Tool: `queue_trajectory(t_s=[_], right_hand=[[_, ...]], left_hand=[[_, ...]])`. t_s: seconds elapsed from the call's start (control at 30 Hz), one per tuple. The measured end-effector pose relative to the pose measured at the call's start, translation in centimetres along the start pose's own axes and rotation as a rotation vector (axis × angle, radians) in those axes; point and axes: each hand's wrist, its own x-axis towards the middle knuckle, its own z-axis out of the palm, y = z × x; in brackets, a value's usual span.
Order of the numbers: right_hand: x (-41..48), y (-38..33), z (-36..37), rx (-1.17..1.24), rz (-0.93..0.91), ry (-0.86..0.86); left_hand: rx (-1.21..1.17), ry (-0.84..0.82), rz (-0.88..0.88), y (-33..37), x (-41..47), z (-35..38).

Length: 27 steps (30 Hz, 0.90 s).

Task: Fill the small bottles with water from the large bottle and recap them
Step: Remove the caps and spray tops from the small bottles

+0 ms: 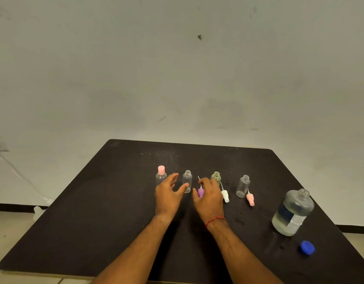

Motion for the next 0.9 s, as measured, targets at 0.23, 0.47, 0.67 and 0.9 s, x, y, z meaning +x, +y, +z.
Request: queue_trajectory(t_s=[0.23,0.47,0.67,0.9], right_hand=[[1.1,-2.8,-0.2,0.024,-0.115,0.023],[2.7,-5.2,1.1,0.033,-0.205,-0.065],[4.5,-7.4,2.4,0.011,-0.197,-0.214],[5.7,-8.9,4.3,-0.041,-0.133,-0.347]], left_hand=[[0.054,0.104,0.043,-0.3,-0.5,-2.8],[0.112,0.158,-0.021,-1.9,0.5,-5.7],[0.122,0.123,-0.076,-3.4,2.0,-6.2],[0.103,-0.028,-0.082,-3.1,3.5,-5.1]])
